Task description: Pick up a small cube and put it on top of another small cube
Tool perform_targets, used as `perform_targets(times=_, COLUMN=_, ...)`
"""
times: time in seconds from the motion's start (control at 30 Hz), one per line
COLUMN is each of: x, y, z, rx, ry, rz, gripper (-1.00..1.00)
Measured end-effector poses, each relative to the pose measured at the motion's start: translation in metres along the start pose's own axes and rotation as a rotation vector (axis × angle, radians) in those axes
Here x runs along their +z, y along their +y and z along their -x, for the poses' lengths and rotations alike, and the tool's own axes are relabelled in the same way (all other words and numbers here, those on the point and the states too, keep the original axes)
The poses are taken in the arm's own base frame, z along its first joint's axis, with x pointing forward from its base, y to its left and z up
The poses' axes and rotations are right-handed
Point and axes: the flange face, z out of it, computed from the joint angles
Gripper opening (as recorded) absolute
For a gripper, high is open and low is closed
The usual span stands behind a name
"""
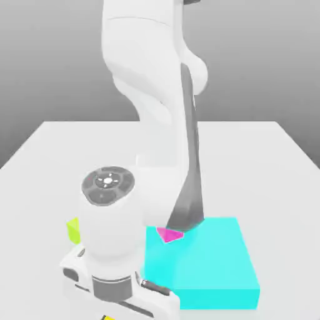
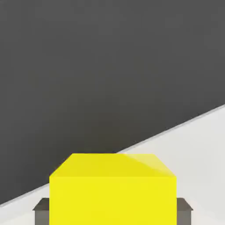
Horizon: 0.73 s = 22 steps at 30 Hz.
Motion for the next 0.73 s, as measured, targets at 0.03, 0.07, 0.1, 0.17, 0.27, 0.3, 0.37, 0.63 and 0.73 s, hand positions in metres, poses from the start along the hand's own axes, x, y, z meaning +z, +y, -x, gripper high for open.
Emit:
perform_targets(times=0.03, x=-0.012, y=0.0, z=0.0, rx=0.0, ry=0.0, rz=0.0, gripper=-1.0)
perform_targets(times=0.07, x=-0.025, y=0.0, z=0.0, rx=0.0, ry=0.0, rz=0.0, gripper=-1.0)
perform_targets(times=0.1, x=-0.039, y=0.0, z=0.001, rx=-0.003, ry=-0.001, rz=0.0, gripper=-1.0)
perform_targets(times=0.17, x=-0.051, y=-0.028, z=0.037, rx=-0.153, ry=-0.006, rz=0.002, gripper=-1.0)
perform_targets(times=0.27, x=-0.062, y=-0.067, z=0.102, rx=-0.397, ry=-0.011, rz=0.006, gripper=-1.0)
perform_targets(times=0.3, x=-0.065, y=-0.078, z=0.125, rx=-0.476, ry=-0.012, rz=0.006, gripper=-1.0)
perform_targets(times=0.37, x=-0.072, y=-0.096, z=0.171, rx=-0.634, ry=-0.013, rz=0.006, gripper=-1.0)
perform_targets(times=0.63, x=-0.05, y=-0.133, z=0.336, rx=-1.156, ry=-0.005, rz=0.0, gripper=1.0)
perform_targets(times=0.73, x=-0.05, y=-0.133, z=0.336, rx=-1.156, ry=-0.005, rz=0.0, gripper=1.0)
